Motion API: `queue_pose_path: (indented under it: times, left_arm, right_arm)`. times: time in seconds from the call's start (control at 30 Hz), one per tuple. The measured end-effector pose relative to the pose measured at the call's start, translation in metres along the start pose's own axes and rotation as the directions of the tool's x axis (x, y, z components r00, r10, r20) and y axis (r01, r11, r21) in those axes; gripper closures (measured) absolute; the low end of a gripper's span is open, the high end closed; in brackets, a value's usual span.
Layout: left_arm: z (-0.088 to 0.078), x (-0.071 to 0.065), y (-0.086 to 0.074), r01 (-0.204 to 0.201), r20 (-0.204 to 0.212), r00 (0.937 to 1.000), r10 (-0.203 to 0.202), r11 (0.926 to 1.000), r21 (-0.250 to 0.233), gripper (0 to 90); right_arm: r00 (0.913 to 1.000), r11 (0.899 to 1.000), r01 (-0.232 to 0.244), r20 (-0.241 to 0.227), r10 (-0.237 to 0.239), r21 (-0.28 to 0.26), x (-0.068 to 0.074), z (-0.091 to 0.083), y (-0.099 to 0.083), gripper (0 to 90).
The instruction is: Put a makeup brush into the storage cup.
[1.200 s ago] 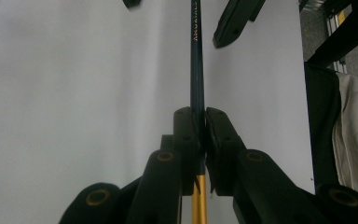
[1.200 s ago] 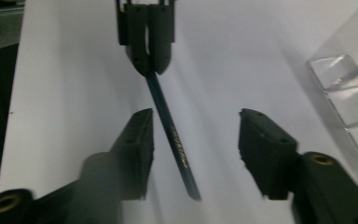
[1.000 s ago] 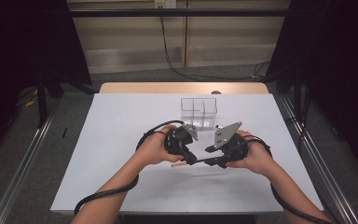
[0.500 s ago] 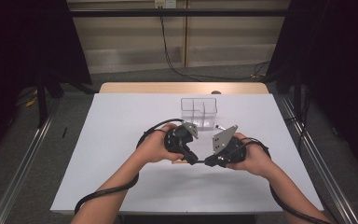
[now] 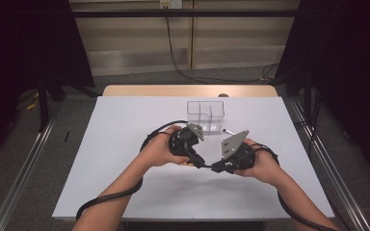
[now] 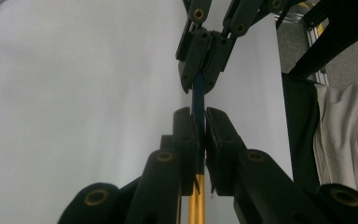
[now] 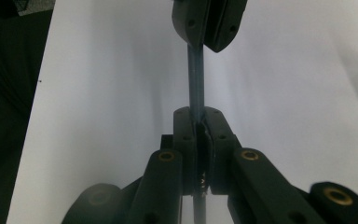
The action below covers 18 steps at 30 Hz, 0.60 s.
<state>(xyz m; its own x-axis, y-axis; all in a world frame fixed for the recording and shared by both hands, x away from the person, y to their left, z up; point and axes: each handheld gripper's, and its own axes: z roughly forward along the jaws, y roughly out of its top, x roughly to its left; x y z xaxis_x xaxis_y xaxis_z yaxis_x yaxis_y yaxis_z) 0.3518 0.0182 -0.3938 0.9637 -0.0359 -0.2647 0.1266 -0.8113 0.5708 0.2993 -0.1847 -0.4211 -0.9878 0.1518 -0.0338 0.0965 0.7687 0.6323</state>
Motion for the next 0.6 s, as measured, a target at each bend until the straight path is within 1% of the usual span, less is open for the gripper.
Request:
queue_pose_path:
  times: [0.13, 0.27, 0.3, 0.37, 0.43, 0.47, 0.57, 0.6]
  left_arm:
    - [0.002, 0.001, -0.001, 0.006, 0.01, 0.9999, -0.006, 1.0, 0.002, 83.1]
    - [0.001, 0.003, -0.004, 0.011, 0.009, 0.9999, -0.01, 0.9997, -0.022, 82.0]
    - [0.001, 0.004, -0.005, 0.01, 0.008, 0.9999, -0.01, 0.9996, -0.027, 80.5]
    - [0.0, 0.004, -0.006, 0.003, -0.013, 0.9999, -0.003, 0.9998, -0.022, 75.0]
    - [0.0, 0.004, -0.008, 0.005, -0.02, 0.9998, -0.006, 0.9995, -0.03, 72.4]
    - [-0.001, 0.005, -0.009, 0.0, -0.027, 0.9996, -0.001, 0.9995, -0.032, 69.9]
    - [-0.003, 0.006, -0.012, -0.004, -0.026, 0.9997, 0.002, 0.997, -0.078, 63.2]
    - [-0.004, 0.006, -0.014, 0.002, -0.03, 0.9996, -0.004, 0.9953, -0.097, 60.2]
  right_arm:
    - [1.0, 1.0, 0.002, 0.001, -0.002, -0.001, 0.001, 0.002, -0.001, 85.1]
    - [1.0, 1.0, -0.007, 0.004, 0.007, -0.013, 0.002, 0.003, -0.004, 85.1]
    - [1.0, 1.0, -0.002, 0.007, 0.003, -0.008, 0.002, 0.003, -0.004, 85.1]
    - [0.9999, 1.0, -0.01, 0.009, 0.01, -0.01, 0.002, 0.003, -0.005, 85.1]
    - [0.9999, 1.0, -0.01, 0.011, 0.01, -0.013, 0.002, 0.002, -0.005, 85.1]
    - [0.9998, 1.0, -0.012, 0.015, 0.012, -0.011, 0.002, 0.002, -0.005, 85.1]
    - [0.9997, 1.0, -0.013, 0.02, 0.013, -0.012, 0.002, 0.001, -0.005, 85.1]
    - [0.9997, 1.0, -0.013, 0.021, 0.014, -0.014, 0.001, 0.001, -0.005, 85.1]
